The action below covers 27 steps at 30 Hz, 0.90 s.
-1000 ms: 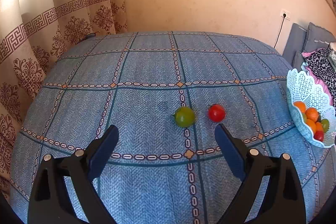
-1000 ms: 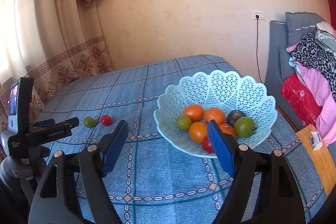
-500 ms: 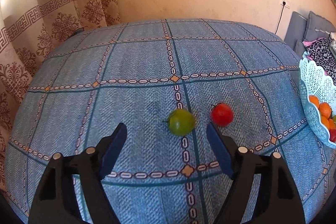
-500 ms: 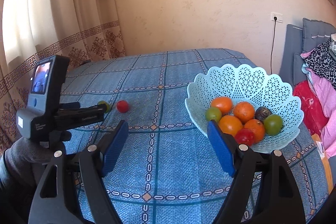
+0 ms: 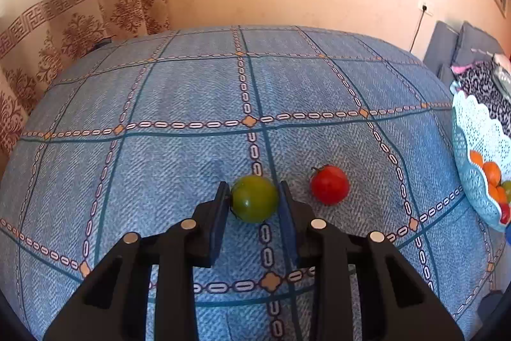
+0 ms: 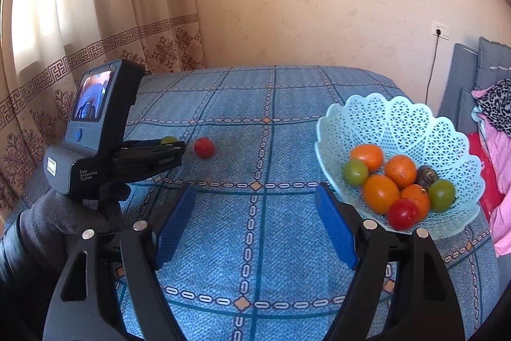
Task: Organize fruits
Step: 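Move the left gripper to the last green tomato and grasp it, then grasp the last red tomato with the right gripper while the left lifts its tomato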
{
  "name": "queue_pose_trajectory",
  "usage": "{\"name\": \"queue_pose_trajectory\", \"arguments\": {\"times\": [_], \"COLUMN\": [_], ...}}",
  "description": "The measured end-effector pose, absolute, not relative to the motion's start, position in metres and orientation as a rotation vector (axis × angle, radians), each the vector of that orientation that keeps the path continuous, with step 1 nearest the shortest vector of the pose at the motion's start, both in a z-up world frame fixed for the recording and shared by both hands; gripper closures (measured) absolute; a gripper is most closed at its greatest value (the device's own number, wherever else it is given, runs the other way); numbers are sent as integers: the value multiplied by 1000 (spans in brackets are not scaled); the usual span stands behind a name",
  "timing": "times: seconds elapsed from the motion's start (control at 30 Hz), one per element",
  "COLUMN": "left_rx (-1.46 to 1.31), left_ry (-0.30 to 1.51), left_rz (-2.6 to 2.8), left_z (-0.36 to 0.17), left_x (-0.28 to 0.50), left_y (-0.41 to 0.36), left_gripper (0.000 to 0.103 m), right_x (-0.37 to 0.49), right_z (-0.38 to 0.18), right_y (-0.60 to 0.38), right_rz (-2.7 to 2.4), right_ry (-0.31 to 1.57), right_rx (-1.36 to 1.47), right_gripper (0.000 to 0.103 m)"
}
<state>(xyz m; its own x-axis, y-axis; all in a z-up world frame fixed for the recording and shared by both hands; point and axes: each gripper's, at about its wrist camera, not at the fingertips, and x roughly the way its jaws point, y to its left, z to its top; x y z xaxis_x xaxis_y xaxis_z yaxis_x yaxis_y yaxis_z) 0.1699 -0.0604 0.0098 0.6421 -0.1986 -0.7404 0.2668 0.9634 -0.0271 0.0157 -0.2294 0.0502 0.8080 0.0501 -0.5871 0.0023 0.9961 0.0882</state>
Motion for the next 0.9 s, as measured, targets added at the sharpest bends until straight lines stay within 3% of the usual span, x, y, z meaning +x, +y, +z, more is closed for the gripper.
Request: {"name": "queue_pose_trajectory", "arguments": {"times": [0.4, 0.77, 0.9], "left_rx": [29, -3, -2], "left_ry": [722, 738, 747], "left_rz": [-161, -124, -115], "left_z": [38, 36, 33], "left_x": [151, 156, 159], "left_y": [-28, -14, -15], "left_gripper": [72, 72, 72], "right_x": [72, 132, 149], "right_z": [41, 14, 10], "right_y": [-207, -186, -176], "right_rz": [138, 169, 183], "right_ry": [733, 835, 853], "right_rx": [47, 20, 2], "right_gripper": [24, 25, 36]}}
